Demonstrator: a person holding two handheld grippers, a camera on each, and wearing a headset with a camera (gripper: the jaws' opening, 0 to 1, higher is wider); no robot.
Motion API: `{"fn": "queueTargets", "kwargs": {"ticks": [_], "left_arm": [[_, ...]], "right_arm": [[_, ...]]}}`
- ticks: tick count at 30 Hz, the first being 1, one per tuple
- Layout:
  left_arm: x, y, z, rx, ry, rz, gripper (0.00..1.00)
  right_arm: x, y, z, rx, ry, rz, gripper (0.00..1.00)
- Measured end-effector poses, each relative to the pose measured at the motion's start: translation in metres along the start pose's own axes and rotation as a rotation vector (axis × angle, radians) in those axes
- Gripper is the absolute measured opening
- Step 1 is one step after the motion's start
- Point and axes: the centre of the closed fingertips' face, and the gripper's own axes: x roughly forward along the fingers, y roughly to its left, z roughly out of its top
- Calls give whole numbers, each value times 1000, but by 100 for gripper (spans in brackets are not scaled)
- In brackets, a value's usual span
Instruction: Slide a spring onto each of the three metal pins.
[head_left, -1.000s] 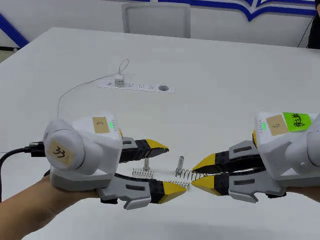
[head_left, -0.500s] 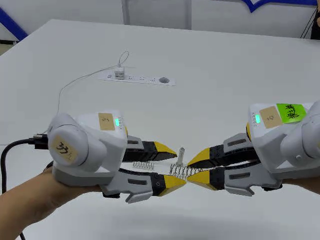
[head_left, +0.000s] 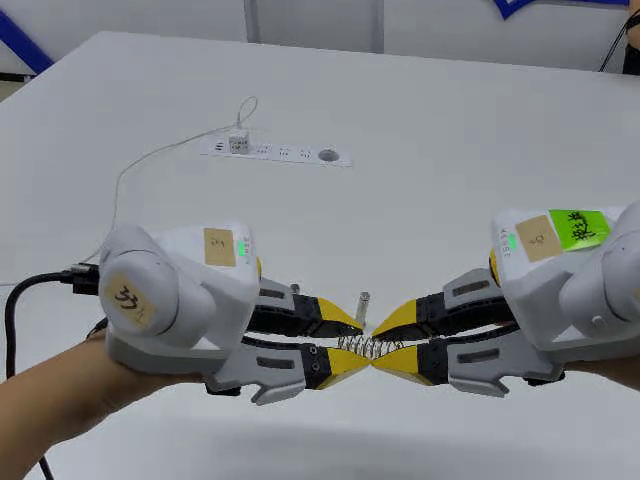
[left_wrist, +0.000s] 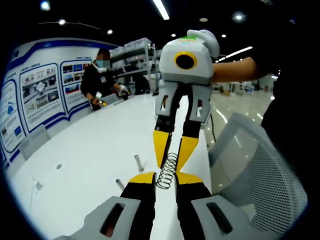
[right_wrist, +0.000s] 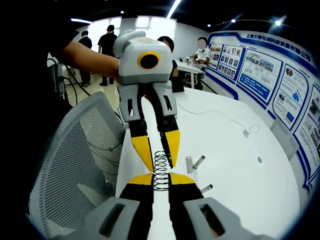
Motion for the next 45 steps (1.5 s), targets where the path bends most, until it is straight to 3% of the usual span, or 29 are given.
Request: {"fn": "queueTargets", "kwargs": {"ticks": [3,10,11,12,20,29,33,38,42,45], "left_arm": [[1,0,-3,-18,23,-7,14],[0,1,-4,32,38,-2,11],[0,-1,-9,31,70,-8,10],[1,0,-5,46,55,1,10],[2,-2,-4,97,60,-12,10],[3,-3,-4,121,64,-18,10],[3,-2,-4,126,67,-14,10],[-1,-4,1,132,43,-24,10],[-2,-5,-1,138,49,-30,10],[-2,-6,0,141,44,-29,10]], "right_arm": [[1,2,0,9,-5,3,11],[2,-1,2,9,-16,-13,11],[1,-3,1,5,-11,-23,12],[1,-3,1,6,-14,-22,12],[-1,-3,-2,9,-11,-24,12],[-3,-2,-3,18,-23,-20,14],[-2,-2,-10,16,0,-18,16],[-1,-1,-15,43,-3,-13,14],[-4,0,-6,96,-55,-1,11],[-6,0,-5,104,-67,2,11]]}}
